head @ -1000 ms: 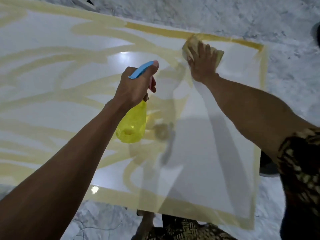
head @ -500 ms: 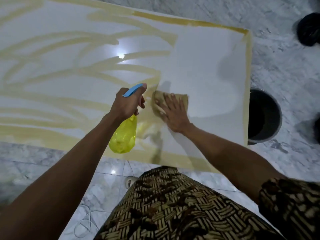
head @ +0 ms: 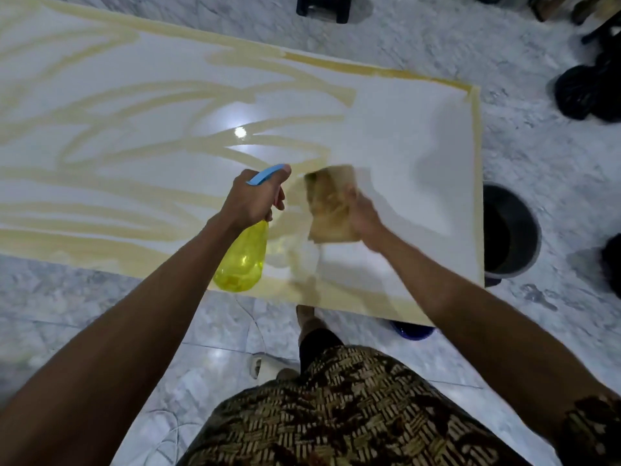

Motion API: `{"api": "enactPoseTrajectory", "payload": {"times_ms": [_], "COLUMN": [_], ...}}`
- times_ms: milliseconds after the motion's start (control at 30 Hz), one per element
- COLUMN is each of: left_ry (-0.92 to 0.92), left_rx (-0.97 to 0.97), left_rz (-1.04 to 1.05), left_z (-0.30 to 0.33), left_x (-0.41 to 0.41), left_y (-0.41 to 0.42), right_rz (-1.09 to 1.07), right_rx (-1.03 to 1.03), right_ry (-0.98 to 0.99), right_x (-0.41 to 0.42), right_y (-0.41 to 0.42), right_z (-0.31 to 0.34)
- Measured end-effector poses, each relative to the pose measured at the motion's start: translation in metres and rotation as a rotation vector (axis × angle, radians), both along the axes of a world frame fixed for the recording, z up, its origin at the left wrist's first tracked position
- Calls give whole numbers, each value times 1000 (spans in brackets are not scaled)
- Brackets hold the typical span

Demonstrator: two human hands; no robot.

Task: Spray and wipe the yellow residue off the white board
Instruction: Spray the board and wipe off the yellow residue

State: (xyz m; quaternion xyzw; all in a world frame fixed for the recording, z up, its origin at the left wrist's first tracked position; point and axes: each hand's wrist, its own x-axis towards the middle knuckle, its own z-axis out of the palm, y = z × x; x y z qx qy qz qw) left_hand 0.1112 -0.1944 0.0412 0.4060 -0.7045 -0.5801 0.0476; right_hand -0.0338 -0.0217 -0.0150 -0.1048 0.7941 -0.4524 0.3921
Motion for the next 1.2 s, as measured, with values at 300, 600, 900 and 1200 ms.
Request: {"api": "enactPoseTrajectory", "payload": {"times_ms": [300, 600, 900, 1200], "left_ry": [61, 53, -51, -43], "left_rx": [-30, -24, 17, 33], "left_rz": [-21, 11, -3, -6], "left_z": [-9, -45, -44, -26], "left_x": [-123, -154, -78, 41], "left_y": [-90, -132, -108, -51], "right_rz": [171, 545, 753, 924], "right_rx": [154, 580, 367, 282], "right_ry": [609, 911, 962, 783], "right_x": [-266, -271, -99, 117], "right_y": [-144, -206, -127, -41], "right_z": [-17, -142, -155, -126]}}
